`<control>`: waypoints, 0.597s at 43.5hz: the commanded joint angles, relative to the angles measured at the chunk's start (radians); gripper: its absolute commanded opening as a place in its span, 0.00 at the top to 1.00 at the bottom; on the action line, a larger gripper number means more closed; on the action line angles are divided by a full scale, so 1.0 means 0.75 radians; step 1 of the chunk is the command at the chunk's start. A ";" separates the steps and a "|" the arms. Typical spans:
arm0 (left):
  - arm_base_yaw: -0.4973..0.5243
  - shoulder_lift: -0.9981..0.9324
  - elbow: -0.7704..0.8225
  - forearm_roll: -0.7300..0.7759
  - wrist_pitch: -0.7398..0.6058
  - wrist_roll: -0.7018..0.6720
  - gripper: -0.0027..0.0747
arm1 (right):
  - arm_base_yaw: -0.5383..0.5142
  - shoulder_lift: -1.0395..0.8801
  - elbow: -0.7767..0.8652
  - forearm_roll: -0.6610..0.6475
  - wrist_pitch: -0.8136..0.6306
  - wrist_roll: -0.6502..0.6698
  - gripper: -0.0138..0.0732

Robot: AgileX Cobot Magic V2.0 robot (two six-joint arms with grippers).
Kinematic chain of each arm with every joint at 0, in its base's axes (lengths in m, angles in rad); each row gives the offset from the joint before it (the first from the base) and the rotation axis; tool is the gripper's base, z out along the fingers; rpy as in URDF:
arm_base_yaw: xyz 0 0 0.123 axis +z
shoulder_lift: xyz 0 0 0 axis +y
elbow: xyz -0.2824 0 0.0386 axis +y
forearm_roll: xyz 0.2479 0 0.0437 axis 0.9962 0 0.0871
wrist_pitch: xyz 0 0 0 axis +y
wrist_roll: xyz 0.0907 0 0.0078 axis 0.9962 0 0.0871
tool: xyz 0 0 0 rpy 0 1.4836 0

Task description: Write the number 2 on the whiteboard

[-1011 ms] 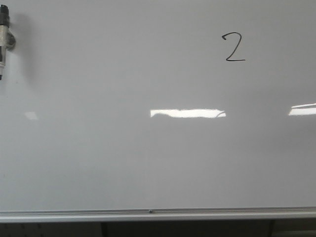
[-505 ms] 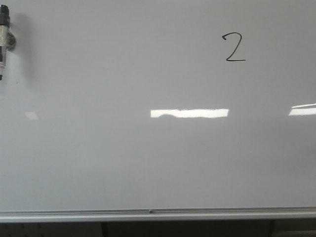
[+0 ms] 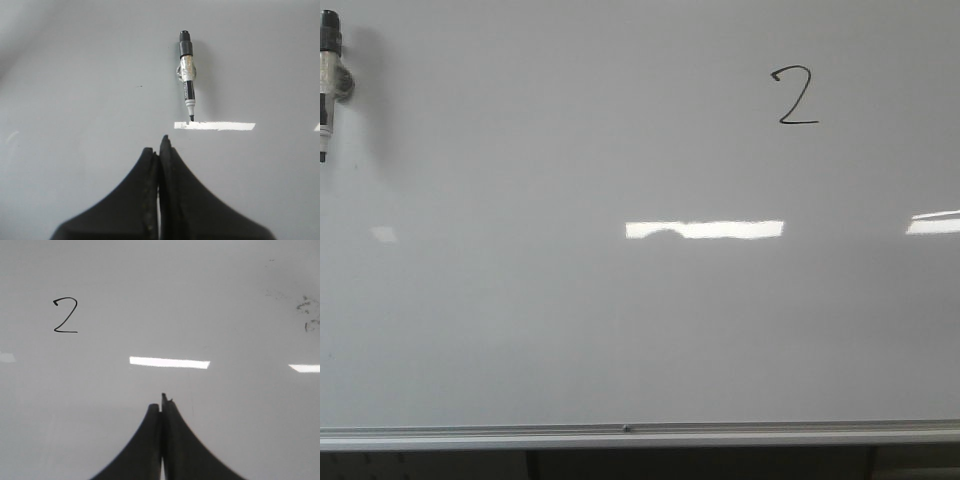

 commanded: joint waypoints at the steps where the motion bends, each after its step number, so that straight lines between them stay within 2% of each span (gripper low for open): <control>1: 0.002 -0.035 0.048 -0.007 -0.112 0.000 0.99 | 0.022 -0.025 -0.002 -0.016 -0.134 0.020 0.92; 26: 0.002 -0.035 0.048 -0.007 -0.112 0.000 0.99 | 0.043 -0.025 -0.002 -0.016 -0.161 0.020 0.92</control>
